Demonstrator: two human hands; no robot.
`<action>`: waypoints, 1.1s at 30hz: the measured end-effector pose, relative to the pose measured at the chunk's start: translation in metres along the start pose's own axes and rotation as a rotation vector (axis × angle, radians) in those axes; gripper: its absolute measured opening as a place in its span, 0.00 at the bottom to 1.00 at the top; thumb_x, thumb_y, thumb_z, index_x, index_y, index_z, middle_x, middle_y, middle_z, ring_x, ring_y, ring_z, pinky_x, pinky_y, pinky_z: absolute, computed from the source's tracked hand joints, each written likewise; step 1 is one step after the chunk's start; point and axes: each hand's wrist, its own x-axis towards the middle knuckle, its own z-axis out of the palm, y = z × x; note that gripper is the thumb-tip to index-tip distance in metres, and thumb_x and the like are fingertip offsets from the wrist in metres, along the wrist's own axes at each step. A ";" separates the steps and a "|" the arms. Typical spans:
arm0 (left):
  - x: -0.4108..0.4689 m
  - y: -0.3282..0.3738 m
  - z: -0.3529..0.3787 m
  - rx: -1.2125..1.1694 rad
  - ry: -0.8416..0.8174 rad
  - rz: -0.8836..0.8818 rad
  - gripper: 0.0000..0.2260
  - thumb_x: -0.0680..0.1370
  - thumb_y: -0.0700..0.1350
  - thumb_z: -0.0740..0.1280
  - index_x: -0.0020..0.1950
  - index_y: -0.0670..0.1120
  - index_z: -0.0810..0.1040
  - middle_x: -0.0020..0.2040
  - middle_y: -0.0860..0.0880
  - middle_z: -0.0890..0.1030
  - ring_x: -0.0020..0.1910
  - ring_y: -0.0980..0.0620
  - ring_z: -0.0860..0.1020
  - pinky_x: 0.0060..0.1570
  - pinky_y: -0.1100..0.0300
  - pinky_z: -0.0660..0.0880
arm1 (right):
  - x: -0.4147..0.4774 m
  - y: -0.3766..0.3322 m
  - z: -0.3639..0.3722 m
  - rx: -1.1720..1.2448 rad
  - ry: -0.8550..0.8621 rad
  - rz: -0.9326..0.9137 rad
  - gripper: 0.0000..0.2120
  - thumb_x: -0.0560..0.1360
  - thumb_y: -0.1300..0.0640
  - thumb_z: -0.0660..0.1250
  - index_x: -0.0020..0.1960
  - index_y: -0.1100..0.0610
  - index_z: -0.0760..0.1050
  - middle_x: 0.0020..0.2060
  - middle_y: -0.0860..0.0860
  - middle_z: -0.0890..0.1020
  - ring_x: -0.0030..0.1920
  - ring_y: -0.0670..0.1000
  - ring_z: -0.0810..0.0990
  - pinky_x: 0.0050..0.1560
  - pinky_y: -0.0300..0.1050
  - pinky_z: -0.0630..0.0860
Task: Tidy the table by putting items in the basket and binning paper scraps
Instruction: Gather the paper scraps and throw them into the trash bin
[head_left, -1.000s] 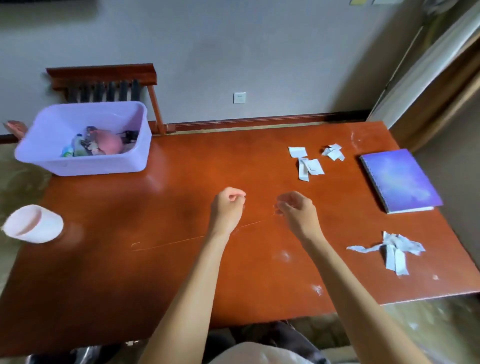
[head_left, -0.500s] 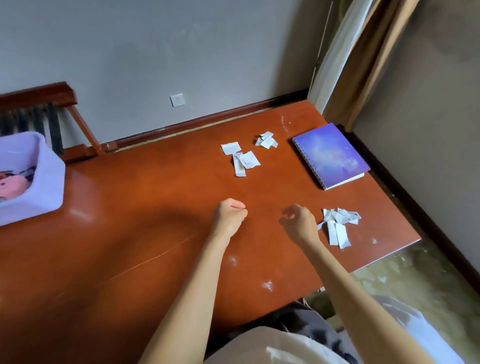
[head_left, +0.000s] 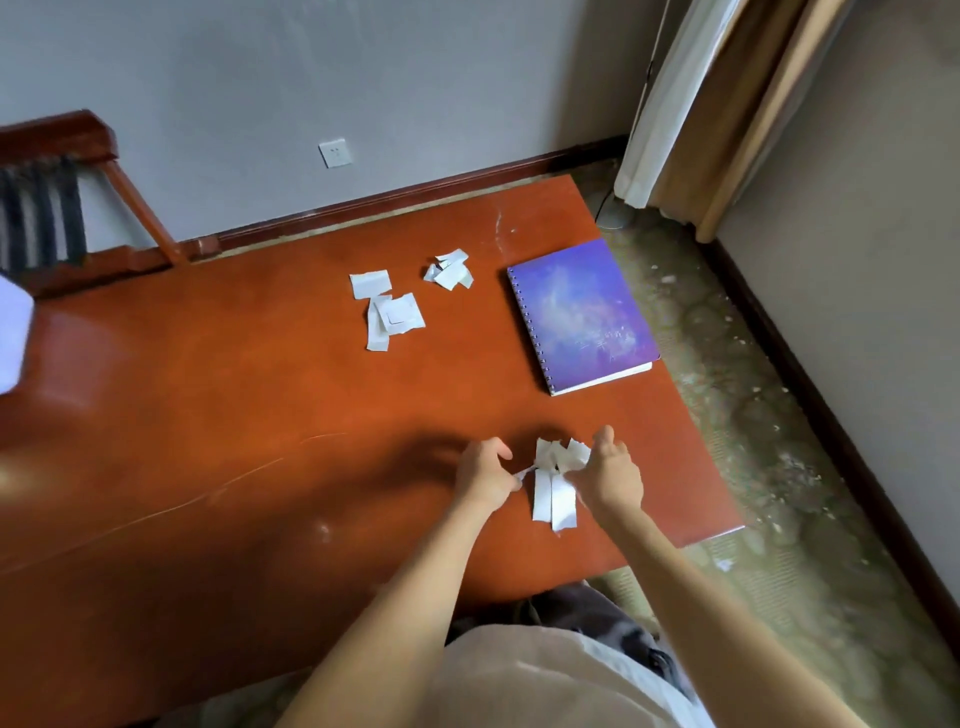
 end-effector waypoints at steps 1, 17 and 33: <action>0.001 0.001 0.006 0.029 0.018 -0.004 0.17 0.71 0.40 0.73 0.59 0.42 0.77 0.60 0.43 0.78 0.59 0.46 0.77 0.58 0.57 0.74 | 0.003 0.001 0.000 -0.020 -0.007 -0.011 0.22 0.74 0.59 0.68 0.63 0.61 0.63 0.57 0.60 0.73 0.53 0.63 0.78 0.42 0.47 0.70; 0.008 -0.001 0.000 -0.228 0.309 -0.012 0.02 0.74 0.36 0.65 0.42 0.42 0.76 0.45 0.40 0.84 0.48 0.40 0.82 0.53 0.52 0.77 | 0.027 0.011 -0.001 0.259 0.025 0.044 0.15 0.70 0.68 0.63 0.31 0.55 0.61 0.35 0.54 0.73 0.37 0.58 0.69 0.30 0.39 0.63; -0.011 0.017 0.048 0.070 0.081 -0.033 0.12 0.74 0.40 0.69 0.57 0.40 0.74 0.66 0.42 0.72 0.66 0.44 0.70 0.60 0.56 0.68 | 0.021 0.039 -0.007 0.466 0.090 0.145 0.03 0.73 0.63 0.66 0.41 0.60 0.72 0.39 0.55 0.75 0.40 0.55 0.73 0.39 0.43 0.68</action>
